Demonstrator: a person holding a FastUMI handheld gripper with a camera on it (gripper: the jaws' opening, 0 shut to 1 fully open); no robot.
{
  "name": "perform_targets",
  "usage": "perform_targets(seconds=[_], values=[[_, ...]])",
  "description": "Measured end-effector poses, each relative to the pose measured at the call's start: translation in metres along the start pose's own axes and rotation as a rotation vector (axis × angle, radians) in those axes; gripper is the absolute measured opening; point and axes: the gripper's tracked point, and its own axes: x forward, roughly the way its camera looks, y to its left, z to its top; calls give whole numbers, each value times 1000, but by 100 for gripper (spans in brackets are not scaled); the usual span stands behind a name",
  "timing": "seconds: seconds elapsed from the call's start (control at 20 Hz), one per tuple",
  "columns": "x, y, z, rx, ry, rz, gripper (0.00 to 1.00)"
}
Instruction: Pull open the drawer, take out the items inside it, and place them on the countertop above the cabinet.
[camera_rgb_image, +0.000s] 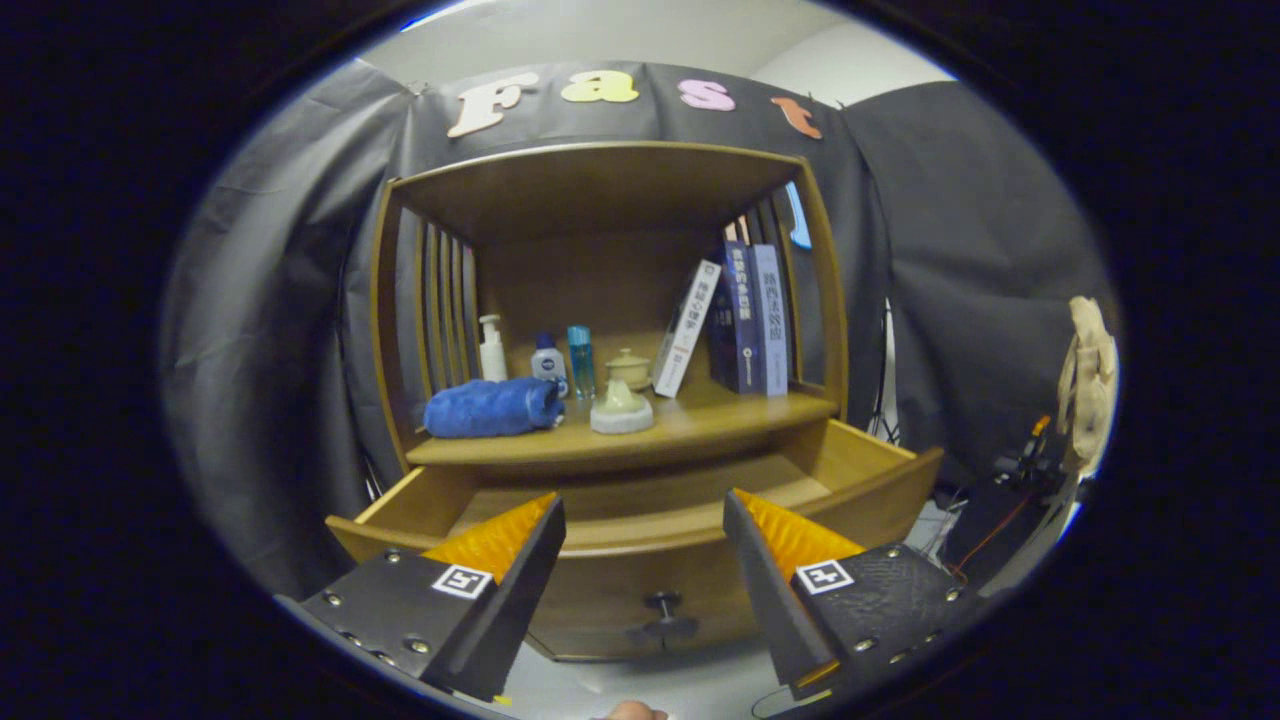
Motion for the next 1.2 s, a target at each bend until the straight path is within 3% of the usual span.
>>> perform_targets(seconds=[0.6, 1.2], values=[[24, 1, -68, 21, 145, 91, 97], [39, 1, -58, 11, 121, 133, 98]])
